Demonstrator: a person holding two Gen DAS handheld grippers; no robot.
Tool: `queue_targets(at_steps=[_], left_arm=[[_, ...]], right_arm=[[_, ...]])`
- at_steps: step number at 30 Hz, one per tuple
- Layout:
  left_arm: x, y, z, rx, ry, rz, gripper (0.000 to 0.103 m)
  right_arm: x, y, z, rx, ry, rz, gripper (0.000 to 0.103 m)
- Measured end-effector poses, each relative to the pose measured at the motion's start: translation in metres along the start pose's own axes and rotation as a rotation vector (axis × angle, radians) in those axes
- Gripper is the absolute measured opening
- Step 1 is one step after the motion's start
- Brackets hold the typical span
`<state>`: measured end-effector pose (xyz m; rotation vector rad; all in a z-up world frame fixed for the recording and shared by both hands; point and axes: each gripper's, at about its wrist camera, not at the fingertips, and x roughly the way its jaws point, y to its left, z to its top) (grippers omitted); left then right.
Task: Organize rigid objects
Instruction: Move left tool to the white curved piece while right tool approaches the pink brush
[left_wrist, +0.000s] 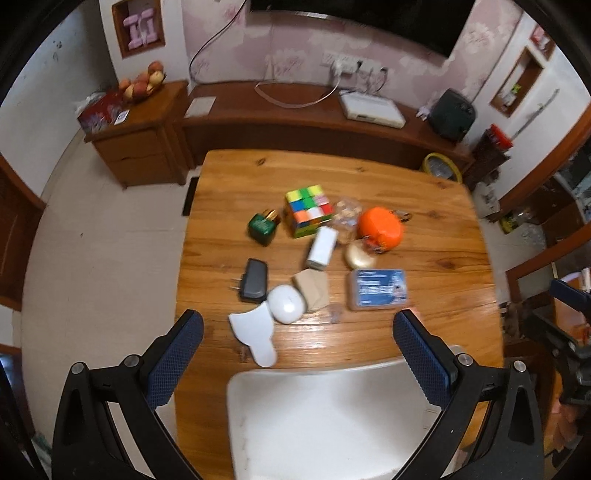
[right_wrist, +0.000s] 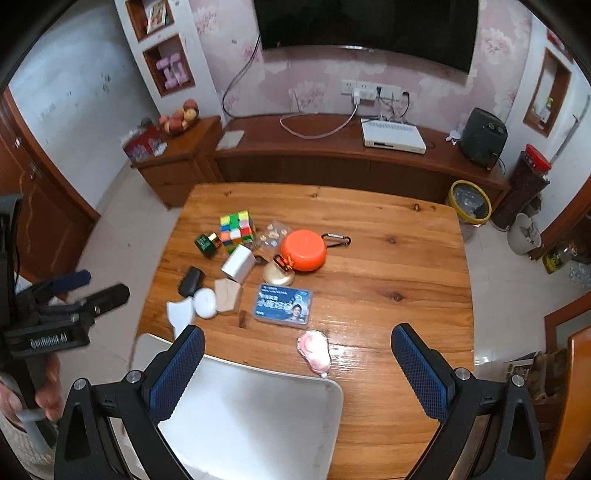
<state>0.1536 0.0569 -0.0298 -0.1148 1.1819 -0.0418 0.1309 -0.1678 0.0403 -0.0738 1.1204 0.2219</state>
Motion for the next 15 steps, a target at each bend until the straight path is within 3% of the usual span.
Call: queue_targets(at_steps=[4,15], left_arm=[[0.033,0.009,0.005,0.003,0.064,0.062,0.102],[0.114,0.044,-0.004,-0.022,0.241,0.068,0.102]], right_arm=[[0.029,0.0,0.0,-0.018,0.045,-0.008,0.101],[0.135,-0.023,-0.006,0.079,0.258,0.01,0.101]])
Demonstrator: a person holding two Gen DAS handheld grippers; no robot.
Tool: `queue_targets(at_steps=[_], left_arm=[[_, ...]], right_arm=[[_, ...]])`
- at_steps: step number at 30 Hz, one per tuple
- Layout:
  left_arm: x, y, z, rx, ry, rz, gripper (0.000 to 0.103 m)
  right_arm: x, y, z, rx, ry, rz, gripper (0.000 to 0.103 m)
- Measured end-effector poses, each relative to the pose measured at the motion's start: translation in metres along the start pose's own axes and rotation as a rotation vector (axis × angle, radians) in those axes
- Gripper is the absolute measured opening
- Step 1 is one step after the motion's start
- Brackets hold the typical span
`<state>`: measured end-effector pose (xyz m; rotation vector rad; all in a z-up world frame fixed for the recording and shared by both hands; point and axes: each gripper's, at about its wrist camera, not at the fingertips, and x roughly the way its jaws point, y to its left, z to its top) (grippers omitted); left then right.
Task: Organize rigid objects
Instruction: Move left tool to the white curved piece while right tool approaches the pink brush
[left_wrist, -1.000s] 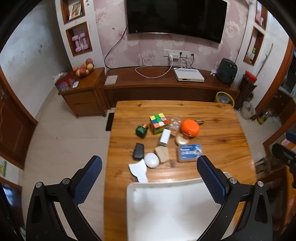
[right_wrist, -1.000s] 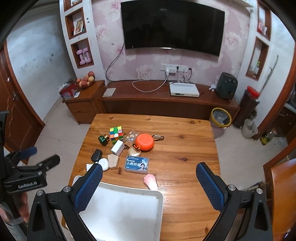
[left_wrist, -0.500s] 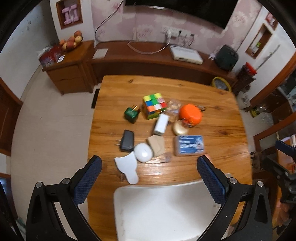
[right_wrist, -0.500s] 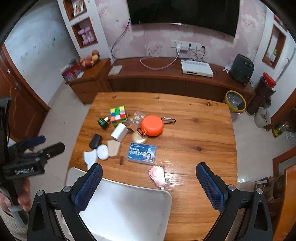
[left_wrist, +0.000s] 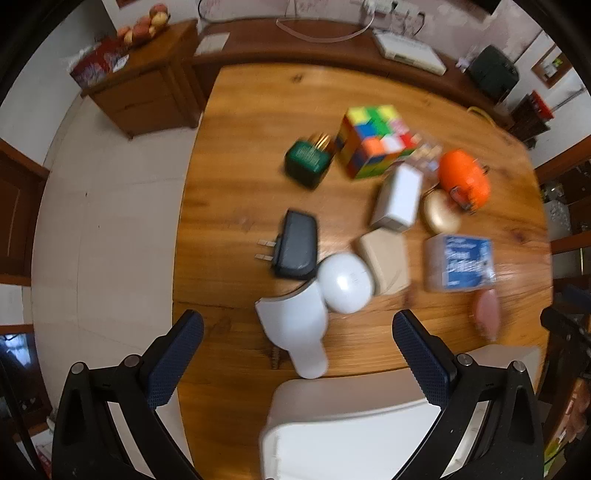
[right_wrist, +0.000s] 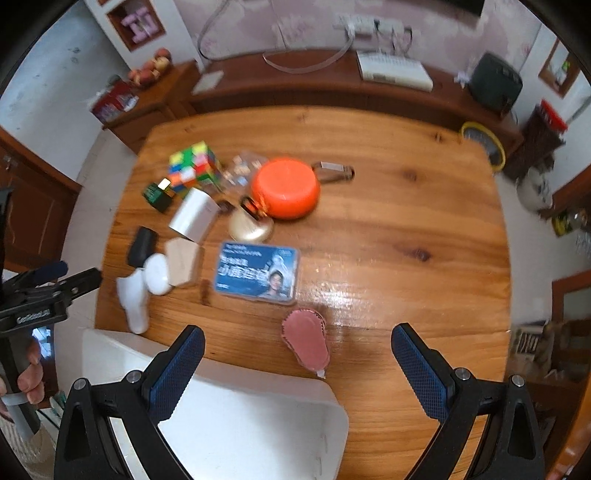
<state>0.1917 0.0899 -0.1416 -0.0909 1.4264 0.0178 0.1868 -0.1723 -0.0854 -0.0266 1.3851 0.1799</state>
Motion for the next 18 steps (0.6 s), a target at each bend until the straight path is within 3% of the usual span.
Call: queue_targets(at_steps=[2,7,15,18], left_arm=[[0.014,0.004,-0.001,-0.003,0.039,0.0,0.102],[0.038,0.012,-0.004,-0.05,0.116,-0.019,0.102],[0.06,0.016,-0.004,-0.12,0.168,-0.004,0.101],[0.068,0.017,-0.004,-0.14,0.186,0.0,0.096]], right_arm=[[0.019,-0.003,0.002,0.017,0.048,0.012,0.095],[0.051,-0.004,0.005,0.025,0.114,0.001,0.094],[0.086,-0.005,0.004,0.04,0.192,-0.01,0.094],[0.094,-0.005,0.004,0.042,0.209,-0.024,0.092]])
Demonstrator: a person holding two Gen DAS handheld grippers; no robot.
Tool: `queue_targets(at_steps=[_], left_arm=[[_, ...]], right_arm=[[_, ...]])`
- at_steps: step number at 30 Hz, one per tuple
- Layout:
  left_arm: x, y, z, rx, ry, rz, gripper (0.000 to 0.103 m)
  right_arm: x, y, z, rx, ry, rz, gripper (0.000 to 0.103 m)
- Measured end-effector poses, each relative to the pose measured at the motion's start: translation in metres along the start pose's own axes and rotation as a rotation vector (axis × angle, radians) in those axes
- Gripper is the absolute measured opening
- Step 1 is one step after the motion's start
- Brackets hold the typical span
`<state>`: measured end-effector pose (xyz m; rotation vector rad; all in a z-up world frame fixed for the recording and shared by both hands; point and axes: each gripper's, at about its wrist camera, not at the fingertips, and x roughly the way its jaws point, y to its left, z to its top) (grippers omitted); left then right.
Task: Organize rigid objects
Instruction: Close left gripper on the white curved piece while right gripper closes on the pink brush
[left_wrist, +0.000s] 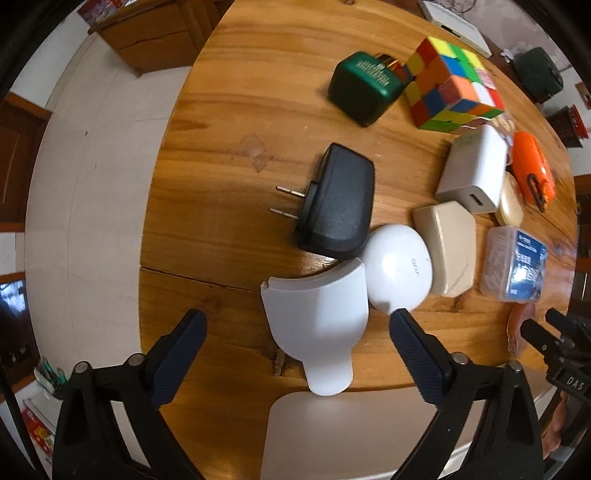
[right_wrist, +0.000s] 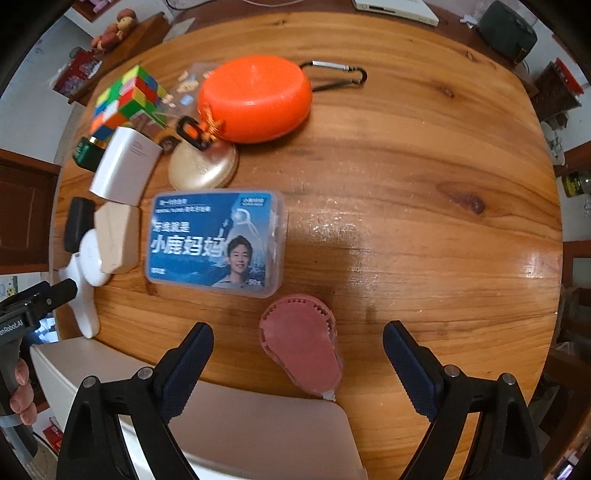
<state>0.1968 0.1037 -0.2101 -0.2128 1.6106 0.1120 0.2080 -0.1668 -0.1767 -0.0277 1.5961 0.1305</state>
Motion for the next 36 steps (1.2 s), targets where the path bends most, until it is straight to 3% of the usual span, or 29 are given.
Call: queue_targets(at_steps=[11,15,21,25,31,36], left_arm=[[0.004,-0.003,0.006,-0.045,-0.004,0.009,0.094],[0.004,0.002,0.005,-0.058,0.011,0.021,0.077],[0.016,0.013,0.004,-0.089,0.017,0.012,0.075],[0.012,0.001,0.002,-0.058,-0.02,0.064,0.064],[0.005,-0.005,-0.002,-0.073,-0.042,0.053,0.063],[-0.028,-0.004,-0.005,-0.083,-0.102,0.027,0.063]], right_arm=[[0.027,0.017,-0.002,-0.058,0.046,-0.097,0.075],[0.036,0.021,-0.009,-0.064,0.062,-0.105,0.07],[0.039,0.017,-0.018,-0.052,0.055,-0.086,0.067],[0.035,0.014,-0.017,-0.049,0.04,-0.081,0.05],[0.029,0.001,-0.027,-0.027,0.011,-0.02,0.05],[0.004,-0.016,-0.027,0.003,-0.065,0.009,0.05]])
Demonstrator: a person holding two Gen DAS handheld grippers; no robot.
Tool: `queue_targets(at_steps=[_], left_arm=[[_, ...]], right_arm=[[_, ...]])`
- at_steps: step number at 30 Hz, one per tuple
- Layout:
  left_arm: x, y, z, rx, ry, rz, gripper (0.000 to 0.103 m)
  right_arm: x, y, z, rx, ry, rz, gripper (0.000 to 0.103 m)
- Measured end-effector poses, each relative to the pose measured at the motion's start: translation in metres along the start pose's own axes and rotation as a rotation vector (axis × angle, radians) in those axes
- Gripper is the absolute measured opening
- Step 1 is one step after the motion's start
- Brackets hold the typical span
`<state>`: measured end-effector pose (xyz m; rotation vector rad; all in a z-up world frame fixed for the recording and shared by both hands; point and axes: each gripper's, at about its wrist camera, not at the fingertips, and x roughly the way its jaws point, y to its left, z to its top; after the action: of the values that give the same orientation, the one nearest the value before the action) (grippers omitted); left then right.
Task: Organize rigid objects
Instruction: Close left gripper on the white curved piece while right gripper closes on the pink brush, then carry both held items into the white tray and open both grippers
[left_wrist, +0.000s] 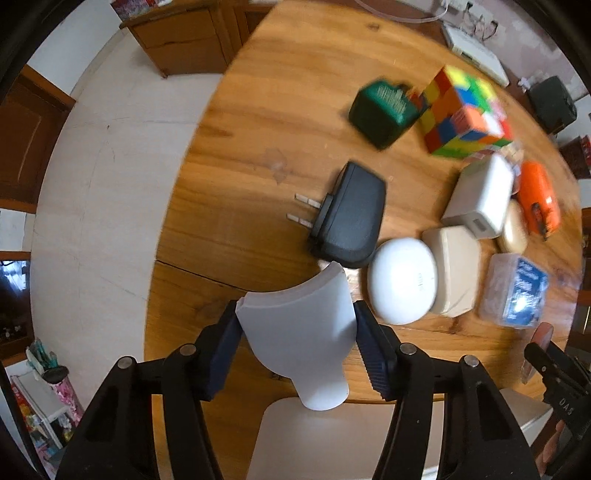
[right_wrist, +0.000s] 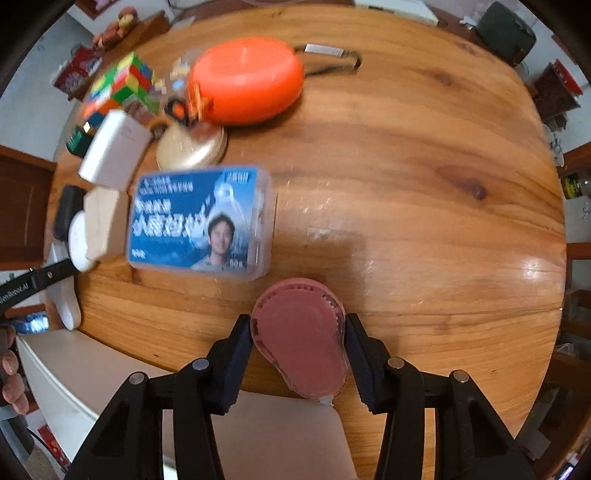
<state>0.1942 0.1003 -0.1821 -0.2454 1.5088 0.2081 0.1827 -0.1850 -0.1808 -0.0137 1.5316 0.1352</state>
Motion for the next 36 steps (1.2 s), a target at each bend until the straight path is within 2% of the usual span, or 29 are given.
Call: queue_targets(at_steps=[5,10,15,21,24,28,31,34,36], left_arm=[[-0.031,-0.008,-0.004,-0.01,-0.076,-0.03,0.063],[-0.08,-0.005,-0.021,-0.02,-0.162,-0.072,0.063],[-0.135,0.004,-0.04,0.0,-0.288,-0.138,0.063],[-0.203,0.011,-0.095,0.107,-0.407,-0.237,0.063],[-0.217,0.003,-0.123,0.182,-0.442,-0.278,0.063],[-0.218,-0.014,-0.154,0.272,-0.465,-0.304,0.063],[-0.203,-0.028,-0.179,0.331,-0.466,-0.296,0.063],[-0.179,-0.041,-0.195,0.365,-0.466,-0.243,0.063],[-0.158,-0.048,-0.202,0.366,-0.475,-0.181,0.063]], right_arm=[[-0.035,-0.011,-0.003,0.03,-0.094,0.021,0.05],[-0.078,-0.017,-0.003,0.066,-0.199,0.04,0.05],[-0.125,-0.023,-0.012,0.101,-0.325,0.072,0.05],[-0.191,-0.006,-0.055,0.072,-0.488,0.112,0.05],[-0.213,0.01,-0.087,0.024,-0.537,0.145,0.05],[-0.221,0.032,-0.131,-0.048,-0.56,0.18,0.05],[-0.21,0.045,-0.156,-0.084,-0.55,0.201,0.05],[-0.186,0.056,-0.175,-0.116,-0.532,0.165,0.05],[-0.168,0.057,-0.181,-0.12,-0.504,0.144,0.05]])
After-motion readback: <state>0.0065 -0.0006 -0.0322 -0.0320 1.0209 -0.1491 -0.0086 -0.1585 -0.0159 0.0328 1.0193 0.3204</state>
